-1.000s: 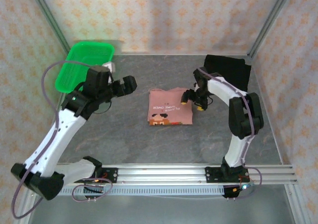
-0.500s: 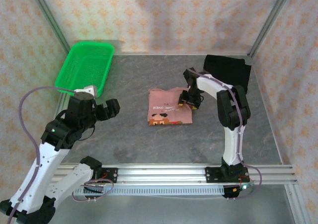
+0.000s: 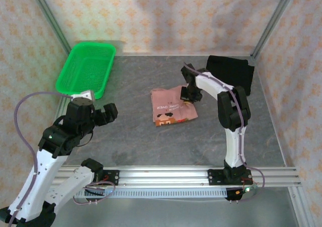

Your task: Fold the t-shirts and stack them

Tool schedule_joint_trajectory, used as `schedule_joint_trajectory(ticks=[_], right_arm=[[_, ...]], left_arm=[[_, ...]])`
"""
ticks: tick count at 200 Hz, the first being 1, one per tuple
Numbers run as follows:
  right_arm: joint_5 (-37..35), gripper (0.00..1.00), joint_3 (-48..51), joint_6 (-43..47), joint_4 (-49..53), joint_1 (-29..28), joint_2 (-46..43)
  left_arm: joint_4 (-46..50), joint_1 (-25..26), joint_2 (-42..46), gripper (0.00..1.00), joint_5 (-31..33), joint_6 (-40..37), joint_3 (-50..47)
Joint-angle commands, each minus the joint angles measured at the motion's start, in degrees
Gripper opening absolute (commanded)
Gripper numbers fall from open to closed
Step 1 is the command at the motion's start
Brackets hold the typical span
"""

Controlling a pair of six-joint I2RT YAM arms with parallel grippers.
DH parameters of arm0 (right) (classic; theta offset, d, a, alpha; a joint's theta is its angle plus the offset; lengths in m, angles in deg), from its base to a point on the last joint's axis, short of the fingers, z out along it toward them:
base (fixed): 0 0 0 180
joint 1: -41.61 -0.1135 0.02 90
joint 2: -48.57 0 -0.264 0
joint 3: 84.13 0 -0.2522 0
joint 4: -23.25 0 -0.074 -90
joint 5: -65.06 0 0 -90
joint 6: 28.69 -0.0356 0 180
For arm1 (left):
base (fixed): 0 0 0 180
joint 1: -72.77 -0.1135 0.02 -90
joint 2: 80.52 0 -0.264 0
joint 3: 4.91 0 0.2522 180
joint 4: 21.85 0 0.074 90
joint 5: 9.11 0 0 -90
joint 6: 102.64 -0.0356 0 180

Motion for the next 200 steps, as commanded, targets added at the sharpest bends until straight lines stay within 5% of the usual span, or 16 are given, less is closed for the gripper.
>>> schedule_joint_trajectory(ticks=[1, 37, 124, 200], right_arm=[[-12.24, 0.0, -6.12, 5.39, 4.83, 0.07, -5.09], [-19.84, 0.0, -19.48, 11.39, 12.23, 1.19, -2.36], [-24.62, 0.0, -55.09, 16.7, 23.98, 6.24, 13.61], [-23.08, 0.0, -55.68, 17.83, 18.6, 12.01, 11.49]], left_arm=[[-0.09, -0.69, 1.11, 1.0, 2.33, 1.56, -1.69], [-2.44, -0.69, 1.36, 1.0, -1.02, -0.05, -2.52], [-1.51, -0.69, 3.05, 1.0, -0.85, -2.44, -3.82], [-1.52, -0.71, 1.92, 1.0, 0.78, -3.1, -3.91]])
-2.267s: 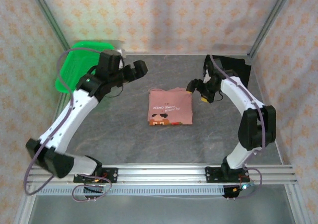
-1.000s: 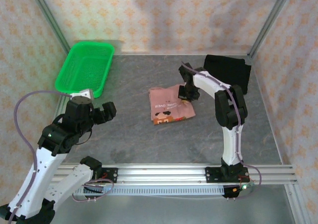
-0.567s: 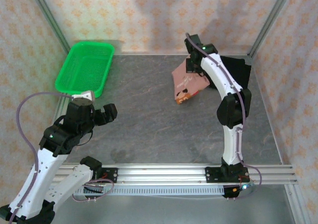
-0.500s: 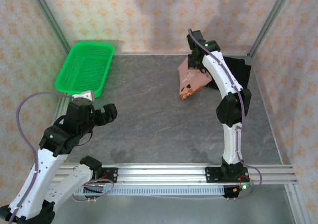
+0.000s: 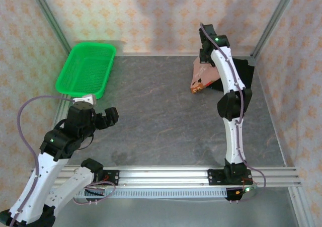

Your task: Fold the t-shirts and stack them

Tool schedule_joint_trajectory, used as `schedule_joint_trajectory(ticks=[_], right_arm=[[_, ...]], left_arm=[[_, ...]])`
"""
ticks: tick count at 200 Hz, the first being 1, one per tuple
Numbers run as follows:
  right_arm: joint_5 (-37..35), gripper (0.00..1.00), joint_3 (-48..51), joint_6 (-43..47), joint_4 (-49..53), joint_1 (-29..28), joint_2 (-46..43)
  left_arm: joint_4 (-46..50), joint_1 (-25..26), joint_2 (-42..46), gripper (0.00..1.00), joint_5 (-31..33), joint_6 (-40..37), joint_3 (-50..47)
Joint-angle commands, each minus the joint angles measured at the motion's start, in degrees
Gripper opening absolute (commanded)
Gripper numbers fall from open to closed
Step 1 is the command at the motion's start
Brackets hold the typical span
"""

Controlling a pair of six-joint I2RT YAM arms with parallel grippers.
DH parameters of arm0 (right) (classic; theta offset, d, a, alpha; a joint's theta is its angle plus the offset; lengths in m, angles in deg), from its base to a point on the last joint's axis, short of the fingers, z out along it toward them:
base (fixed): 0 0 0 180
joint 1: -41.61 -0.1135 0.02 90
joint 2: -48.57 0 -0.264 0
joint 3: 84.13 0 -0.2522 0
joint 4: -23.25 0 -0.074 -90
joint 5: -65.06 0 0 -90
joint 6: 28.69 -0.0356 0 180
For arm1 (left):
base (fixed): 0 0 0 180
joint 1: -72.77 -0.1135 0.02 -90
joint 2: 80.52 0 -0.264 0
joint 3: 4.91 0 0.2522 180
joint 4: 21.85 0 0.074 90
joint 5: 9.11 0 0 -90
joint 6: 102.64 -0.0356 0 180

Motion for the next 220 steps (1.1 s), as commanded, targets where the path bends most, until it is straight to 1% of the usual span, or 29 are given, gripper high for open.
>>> schedule_joint_trajectory(ticks=[1, 60, 114, 168, 202, 220], right_arm=[[-1.13, 0.0, -2.53, 1.41, -1.85, 2.21, -2.36], [2.58, 0.0, -2.59, 0.6, -4.09, 7.52, -3.35], [8.89, 0.0, -1.86, -3.01, -7.01, 12.28, -3.45], [15.18, 0.0, 3.53, -6.34, -11.73, 17.55, -4.1], [18.74, 0.0, 8.61, -8.88, -15.07, 21.19, -4.36], [20.77, 0.0, 12.19, -10.38, -18.43, 22.8, -4.9]], left_arm=[[-0.34, -0.7, -0.7, 1.0, 2.27, -1.55, 0.17], [1.15, -0.69, -1.3, 1.0, 3.91, -2.12, 1.37], [2.1, -0.7, -2.22, 1.0, 4.71, -2.54, 2.47], [4.08, -0.73, -2.22, 1.0, 5.52, -2.1, 3.25], [6.19, -0.69, -1.79, 1.0, 6.85, -1.68, 3.96], [7.14, -0.69, -1.43, 1.0, 7.16, -1.15, 4.17]])
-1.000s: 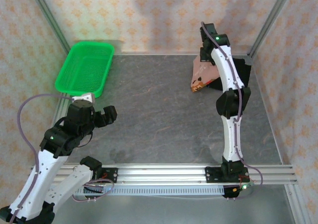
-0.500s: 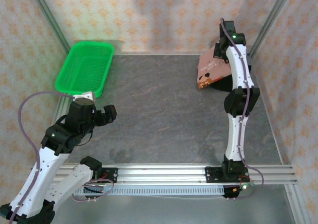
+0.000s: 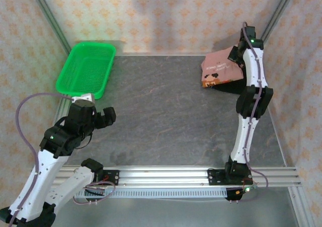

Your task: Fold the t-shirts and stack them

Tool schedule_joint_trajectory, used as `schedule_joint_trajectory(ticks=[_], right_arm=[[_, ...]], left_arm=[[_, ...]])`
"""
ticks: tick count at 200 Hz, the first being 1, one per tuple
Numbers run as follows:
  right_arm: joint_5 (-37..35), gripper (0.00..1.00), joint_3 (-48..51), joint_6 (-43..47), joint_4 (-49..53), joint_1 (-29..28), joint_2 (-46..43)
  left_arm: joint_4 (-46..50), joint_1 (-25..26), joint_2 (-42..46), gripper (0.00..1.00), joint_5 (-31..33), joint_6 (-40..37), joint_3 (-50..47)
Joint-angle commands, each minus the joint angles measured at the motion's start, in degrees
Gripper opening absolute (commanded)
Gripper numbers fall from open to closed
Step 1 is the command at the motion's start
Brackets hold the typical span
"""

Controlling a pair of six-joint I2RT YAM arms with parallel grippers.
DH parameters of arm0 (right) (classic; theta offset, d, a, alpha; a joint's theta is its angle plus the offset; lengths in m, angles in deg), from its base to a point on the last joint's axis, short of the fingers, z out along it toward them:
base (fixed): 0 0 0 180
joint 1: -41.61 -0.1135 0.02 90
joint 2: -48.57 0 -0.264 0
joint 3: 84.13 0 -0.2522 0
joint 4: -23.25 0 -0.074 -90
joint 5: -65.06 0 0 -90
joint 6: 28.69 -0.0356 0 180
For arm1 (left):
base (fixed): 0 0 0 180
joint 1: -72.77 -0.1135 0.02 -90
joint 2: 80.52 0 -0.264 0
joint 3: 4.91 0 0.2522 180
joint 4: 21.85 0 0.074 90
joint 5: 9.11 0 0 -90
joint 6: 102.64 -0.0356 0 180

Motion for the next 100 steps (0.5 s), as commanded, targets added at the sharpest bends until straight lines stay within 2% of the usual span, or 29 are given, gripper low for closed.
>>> schedule_joint_trajectory(ticks=[1, 34, 51, 66, 73, 89, 100], right_arm=[[2.85, 0.0, 3.33, -3.23, -6.34, 2.36, -4.54], [4.47, 0.01, 6.28, -4.07, -9.25, 4.59, -2.9], [4.94, 0.08, 6.66, -4.65, -10.22, 5.4, -1.39], [4.87, 0.11, 6.38, -5.14, -10.55, 6.1, 0.59], [4.49, 0.17, 6.01, -5.39, -10.55, 6.53, 1.55], [3.9, 0.44, 3.91, -6.16, -9.99, 7.38, 3.59], [3.99, 0.58, 2.64, -6.75, -9.25, 8.1, 4.38]], left_arm=[[3.25, -0.69, 0.67, 1.0, 2.8, 0.28, 1.69], [5.41, -0.69, 2.13, 1.0, 2.8, 2.3, 1.46], [5.07, -0.69, 3.55, 1.0, 1.89, 2.25, 0.58], [5.52, -0.69, 3.63, 1.0, 2.36, 2.31, 1.46], [5.87, -0.69, 3.38, 1.0, 2.81, 2.29, 2.01], [6.6, -0.69, 2.91, 1.0, 3.5, 2.3, 3.34], [6.49, -0.69, 2.74, 1.0, 3.1, 2.3, 3.64]])
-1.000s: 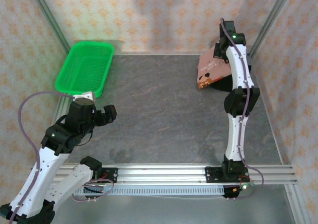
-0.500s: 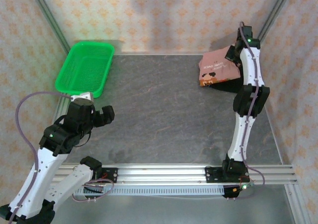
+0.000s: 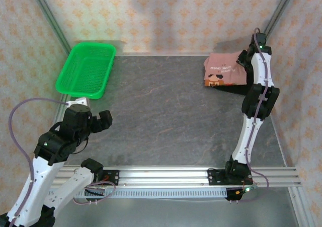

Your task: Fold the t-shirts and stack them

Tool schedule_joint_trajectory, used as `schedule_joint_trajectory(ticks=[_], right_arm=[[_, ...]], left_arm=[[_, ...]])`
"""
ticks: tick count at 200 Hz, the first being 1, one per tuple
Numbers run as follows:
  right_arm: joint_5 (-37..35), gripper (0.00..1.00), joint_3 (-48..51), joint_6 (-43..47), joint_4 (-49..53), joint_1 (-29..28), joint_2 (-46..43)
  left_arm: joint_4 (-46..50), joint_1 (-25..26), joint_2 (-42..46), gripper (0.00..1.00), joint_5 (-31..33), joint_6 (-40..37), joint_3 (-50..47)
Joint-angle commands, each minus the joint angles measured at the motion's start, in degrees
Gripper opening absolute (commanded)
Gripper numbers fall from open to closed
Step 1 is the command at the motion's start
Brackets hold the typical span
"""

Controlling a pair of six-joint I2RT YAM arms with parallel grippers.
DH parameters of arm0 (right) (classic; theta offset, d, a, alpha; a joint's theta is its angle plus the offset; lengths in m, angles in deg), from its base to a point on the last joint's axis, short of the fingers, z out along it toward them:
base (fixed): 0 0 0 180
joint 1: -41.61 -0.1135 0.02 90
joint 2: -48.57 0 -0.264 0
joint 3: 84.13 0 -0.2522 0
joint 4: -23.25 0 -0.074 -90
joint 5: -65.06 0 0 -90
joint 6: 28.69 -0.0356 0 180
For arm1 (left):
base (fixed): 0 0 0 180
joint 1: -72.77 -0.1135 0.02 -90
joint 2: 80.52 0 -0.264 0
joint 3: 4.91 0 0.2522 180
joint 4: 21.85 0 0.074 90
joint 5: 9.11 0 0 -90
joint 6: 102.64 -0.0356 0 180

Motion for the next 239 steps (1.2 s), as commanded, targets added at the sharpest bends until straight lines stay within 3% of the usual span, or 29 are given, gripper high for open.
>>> schedule_joint_trajectory(ticks=[1, 23, 63, 87, 131, 166, 177, 204, 228, 239], right_arm=[[-1.15, 0.59, -3.16, -1.62, -0.79, 2.13, 2.95], [-1.31, 0.79, -2.93, -2.23, 0.1, 3.86, 1.43], [1.88, 0.95, 6.48, -0.18, -0.69, 6.07, -7.71], [4.25, 1.0, 19.77, 0.73, -5.44, 6.4, -16.25], [8.77, 0.99, 48.35, -1.77, -17.34, 6.35, -34.3], [10.61, 0.99, 72.68, -3.62, -26.78, 6.0, -53.83], [10.22, 0.99, 79.61, -4.01, -29.4, 5.18, -60.35], [3.64, 0.99, 94.42, -2.79, -37.72, -0.48, -75.17], [-2.73, 0.99, 107.99, 5.03, -50.26, -6.27, -88.65], [-5.21, 0.99, 113.07, 4.72, -55.21, -6.58, -93.71]], left_arm=[[2.24, -0.69, -0.36, 1.0, 1.97, 0.69, 2.42], [0.89, -0.69, -0.32, 1.0, 1.62, 3.13, 1.07], [-4.18, -0.69, 0.06, 1.0, 0.26, 5.62, -4.35], [-7.25, -0.69, 0.86, 1.0, -0.08, 6.75, -7.6], [-12.64, -0.69, 2.36, 1.0, 2.63, 6.69, -13.68], [-18.44, -0.78, 2.23, 1.0, 14.74, 5.37, -19.23], [-22.75, -0.95, 2.39, 1.0, 19.0, 4.34, -22.13], [-43.98, -1.82, 0.37, 1.0, 22.73, -4.88, -31.92], [-66.19, -2.52, -4.56, 1.0, 21.73, -15.64, -39.94], [-72.1, -3.09, -8.12, 1.0, 21.62, -18.4, -40.6]])
